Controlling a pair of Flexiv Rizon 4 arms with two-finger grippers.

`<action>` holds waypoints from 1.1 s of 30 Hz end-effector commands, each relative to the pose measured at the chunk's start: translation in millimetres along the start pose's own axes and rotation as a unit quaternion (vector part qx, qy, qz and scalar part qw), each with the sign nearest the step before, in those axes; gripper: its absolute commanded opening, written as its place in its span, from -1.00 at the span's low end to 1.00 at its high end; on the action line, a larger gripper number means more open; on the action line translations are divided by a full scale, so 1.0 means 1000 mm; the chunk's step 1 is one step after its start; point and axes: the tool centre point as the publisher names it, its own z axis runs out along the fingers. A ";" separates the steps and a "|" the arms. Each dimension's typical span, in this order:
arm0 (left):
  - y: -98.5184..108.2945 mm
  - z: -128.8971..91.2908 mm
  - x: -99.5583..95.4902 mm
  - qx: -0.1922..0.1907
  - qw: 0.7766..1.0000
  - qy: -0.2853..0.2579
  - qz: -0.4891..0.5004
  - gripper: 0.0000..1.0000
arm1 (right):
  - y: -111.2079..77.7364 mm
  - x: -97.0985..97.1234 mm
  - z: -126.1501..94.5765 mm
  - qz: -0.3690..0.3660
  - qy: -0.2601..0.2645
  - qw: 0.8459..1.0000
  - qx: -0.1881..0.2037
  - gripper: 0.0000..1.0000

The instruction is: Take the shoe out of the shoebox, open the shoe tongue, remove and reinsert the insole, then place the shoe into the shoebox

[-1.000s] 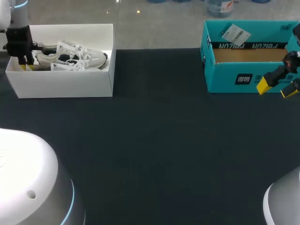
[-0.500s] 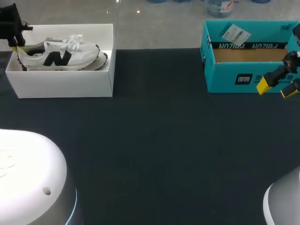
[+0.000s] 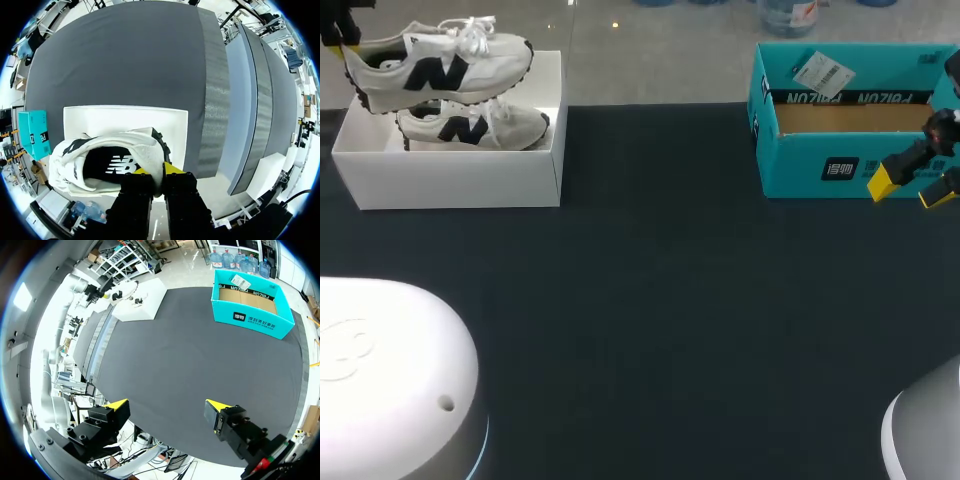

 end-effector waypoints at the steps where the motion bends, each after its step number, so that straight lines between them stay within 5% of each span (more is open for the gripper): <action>1: -0.008 -0.008 0.000 -0.008 1.000 0.001 0.000 -1.00 | 0.003 0.000 0.000 0.000 0.000 1.000 0.003 1.00; 21: -0.008 -0.008 0.000 -0.008 1.000 0.001 0.000 -1.00 | 0.003 0.000 0.000 0.000 0.000 1.000 0.003 1.00; 26: -0.054 -0.011 -0.023 -0.001 1.000 -0.022 -0.001 -1.00 | 0.003 0.000 0.000 0.000 0.000 1.000 0.003 1.00; 33: -0.144 -0.018 -0.068 0.001 0.999 -0.031 0.022 -1.00 | 0.003 0.000 0.000 0.000 0.000 1.000 0.003 1.00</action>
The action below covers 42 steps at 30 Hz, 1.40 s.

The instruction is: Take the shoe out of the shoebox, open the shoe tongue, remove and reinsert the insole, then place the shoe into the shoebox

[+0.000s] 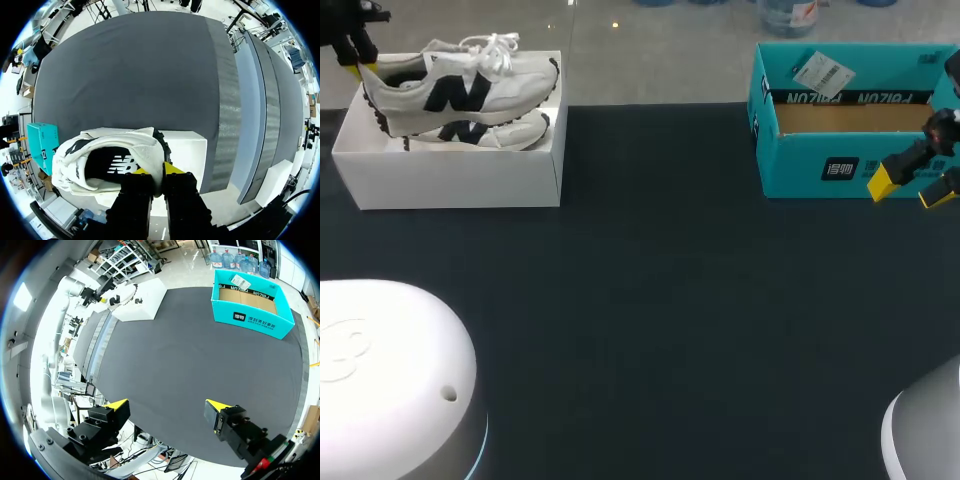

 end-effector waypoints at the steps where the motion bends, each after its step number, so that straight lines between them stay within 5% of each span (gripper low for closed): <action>1: -0.084 0.002 -0.031 -0.036 0.999 0.008 0.013 -1.00 | 0.003 0.000 0.000 0.000 0.000 1.000 0.003 1.00; 13: -0.233 0.027 -0.125 -0.020 0.996 -0.002 0.085 -1.00 | 0.003 0.000 0.000 0.000 0.000 1.000 0.003 1.00; 23: -0.308 0.040 -0.174 -0.012 0.995 -0.009 0.096 -1.00 | 0.003 0.000 0.000 0.000 0.000 1.000 0.003 1.00; 32: -0.338 0.048 -0.202 -0.007 0.997 -0.013 0.077 -1.00 | 0.003 0.000 0.000 0.000 0.000 1.000 0.003 1.00; 42: -0.342 0.059 -0.216 0.007 0.995 -0.010 0.103 -1.00 | 0.003 0.000 0.000 0.000 0.000 1.000 0.003 1.00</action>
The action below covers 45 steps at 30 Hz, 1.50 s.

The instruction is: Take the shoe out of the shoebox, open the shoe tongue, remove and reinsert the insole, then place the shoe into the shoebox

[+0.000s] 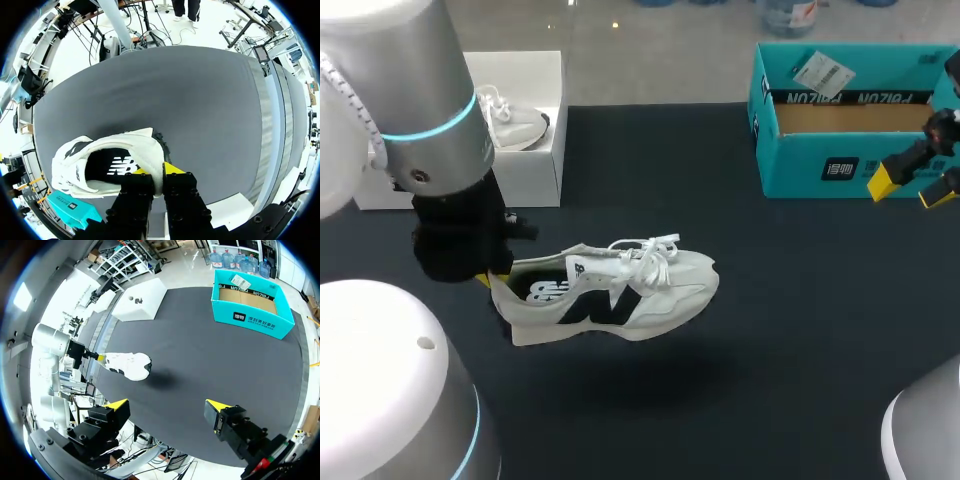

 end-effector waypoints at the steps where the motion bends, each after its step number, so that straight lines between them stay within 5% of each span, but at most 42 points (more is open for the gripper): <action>1: -0.001 0.003 -0.004 -0.015 0.999 0.000 0.032 -1.00 | 0.003 0.000 0.000 0.000 0.000 1.000 0.003 1.00; 17: 0.009 0.013 -0.034 -0.007 0.998 0.006 0.063 -1.00 | 0.003 0.000 0.000 0.000 0.000 1.000 0.003 1.00; 45: 0.011 0.016 -0.039 -0.008 0.998 0.003 0.063 -1.00 | 0.003 0.000 0.000 0.000 0.000 1.000 0.003 1.00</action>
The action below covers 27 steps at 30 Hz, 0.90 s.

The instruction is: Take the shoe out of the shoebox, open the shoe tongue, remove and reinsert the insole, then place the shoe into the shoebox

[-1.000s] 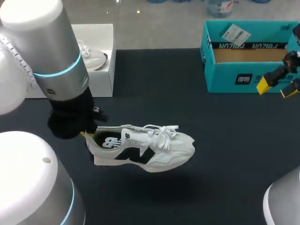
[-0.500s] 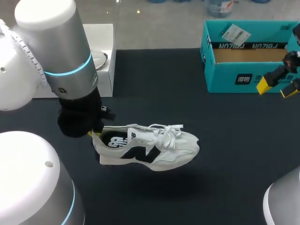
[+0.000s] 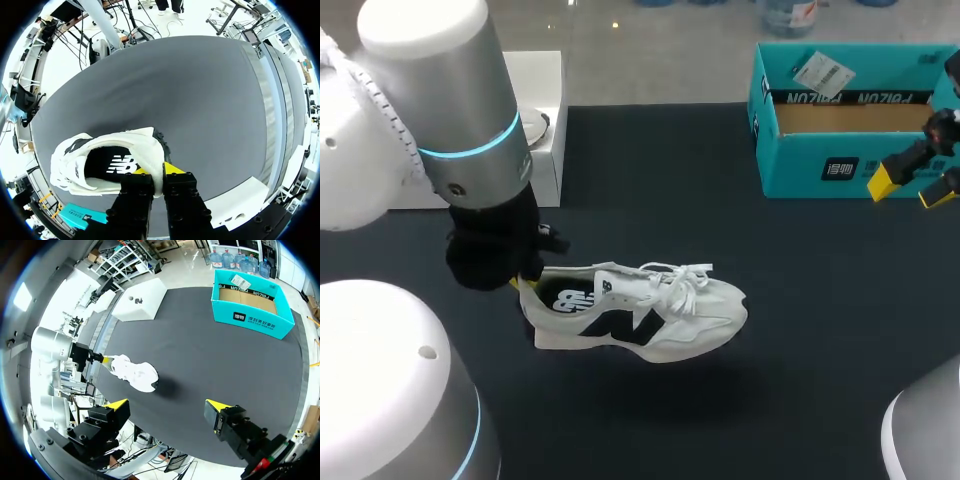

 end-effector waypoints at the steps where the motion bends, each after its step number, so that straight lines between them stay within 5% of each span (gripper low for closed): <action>1: 0.005 0.004 -0.008 0.001 1.000 -0.002 0.000 -1.00 | 0.003 0.000 0.000 0.000 0.000 1.000 0.003 1.00; 11: 0.009 0.017 -0.031 -0.002 1.000 -0.009 0.009 -1.00 | 0.003 0.000 0.000 0.000 0.000 1.000 0.003 1.00; 27: -0.003 0.071 -0.038 -0.001 1.000 0.016 -0.015 -1.00 | 0.003 0.000 0.000 0.000 0.000 1.000 0.003 1.00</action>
